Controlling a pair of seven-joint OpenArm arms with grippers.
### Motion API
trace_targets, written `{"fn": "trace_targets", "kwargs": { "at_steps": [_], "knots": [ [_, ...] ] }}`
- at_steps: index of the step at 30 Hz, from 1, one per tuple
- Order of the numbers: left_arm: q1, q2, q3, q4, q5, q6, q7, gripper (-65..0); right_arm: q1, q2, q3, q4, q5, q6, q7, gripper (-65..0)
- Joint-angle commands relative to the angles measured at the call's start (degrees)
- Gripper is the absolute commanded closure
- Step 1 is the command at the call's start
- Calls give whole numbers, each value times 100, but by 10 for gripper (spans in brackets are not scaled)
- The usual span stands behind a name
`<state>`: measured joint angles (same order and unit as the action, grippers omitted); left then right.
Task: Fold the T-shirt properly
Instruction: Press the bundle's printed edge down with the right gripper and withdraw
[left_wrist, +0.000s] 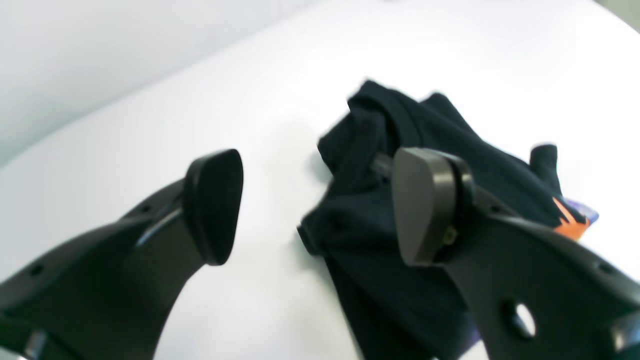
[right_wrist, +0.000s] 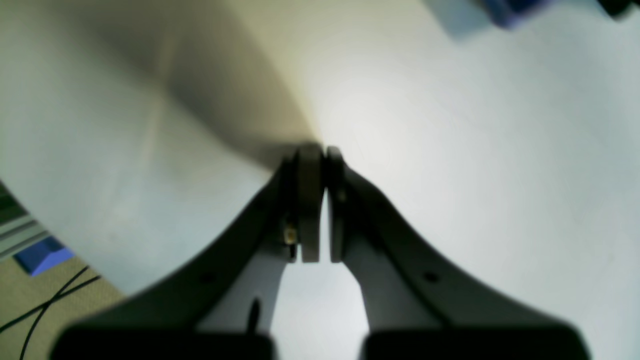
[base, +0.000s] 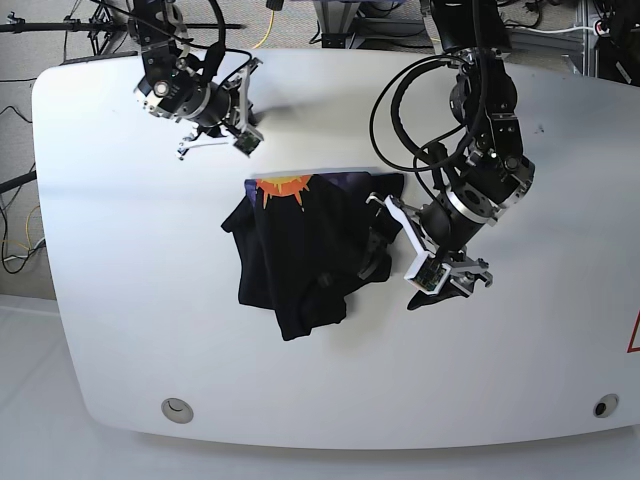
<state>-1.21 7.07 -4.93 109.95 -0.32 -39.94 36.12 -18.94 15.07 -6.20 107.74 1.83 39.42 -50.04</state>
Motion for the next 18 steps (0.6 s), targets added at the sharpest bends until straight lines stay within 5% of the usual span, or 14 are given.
{"fn": "trace_targets", "kwargs": {
  "at_steps": [1, 18],
  "knots": [
    [64, -26, -127, 130, -105, -6, -170, -423, 26, 45, -194, 201, 86, 58, 24, -19],
    [838, -122, -2079, 121, -96, -6, -170, -426, 1696, -175, -1785, -968, 86, 58, 15, -19]
  ]
}}
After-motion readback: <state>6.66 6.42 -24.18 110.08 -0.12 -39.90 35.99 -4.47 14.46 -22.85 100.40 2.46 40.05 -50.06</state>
